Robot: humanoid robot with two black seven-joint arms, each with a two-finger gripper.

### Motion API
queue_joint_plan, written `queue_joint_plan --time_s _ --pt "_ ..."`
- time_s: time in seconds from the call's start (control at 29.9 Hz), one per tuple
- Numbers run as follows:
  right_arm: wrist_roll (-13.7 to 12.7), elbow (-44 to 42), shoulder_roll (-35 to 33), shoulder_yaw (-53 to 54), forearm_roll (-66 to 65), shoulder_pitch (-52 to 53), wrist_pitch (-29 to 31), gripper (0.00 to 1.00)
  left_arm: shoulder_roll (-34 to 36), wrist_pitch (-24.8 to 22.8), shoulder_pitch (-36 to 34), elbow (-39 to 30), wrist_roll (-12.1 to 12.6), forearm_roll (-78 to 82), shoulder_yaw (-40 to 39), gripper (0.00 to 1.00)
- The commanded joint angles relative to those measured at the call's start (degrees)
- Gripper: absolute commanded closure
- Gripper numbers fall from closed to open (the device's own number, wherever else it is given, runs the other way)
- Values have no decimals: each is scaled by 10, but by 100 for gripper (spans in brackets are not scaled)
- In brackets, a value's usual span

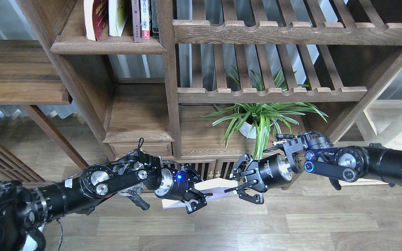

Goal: Organize books on shelf
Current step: 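Grasp the white book with the left gripper and release the right gripper, then lift the white book with the left gripper up to the top shelf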

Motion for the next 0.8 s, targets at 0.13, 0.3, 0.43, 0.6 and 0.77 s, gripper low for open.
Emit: queue_joint_plan --time_s 0.13,0.3,0.43,0.6,0.77 --pt "0 -18 -7 2 23 -6 0 64 3 13 3 -15 -3 0 -13 100" --pt "0 -37 -30 5 60 -21 1 17 25 12 7 -32 -5 -4 -31 100" --pt "0 -110 -49 11 86 -47 7 0 54 8 9 -45 -15 -7 -41 100" --pt "0 -191 -72 12 116 -77 21 0 101 7 17 -77 -21 -17 -68 100" --pt "0 -209 -111 13 143 -112 17 0 155 6 21 -110 -17 -39 -115 100"
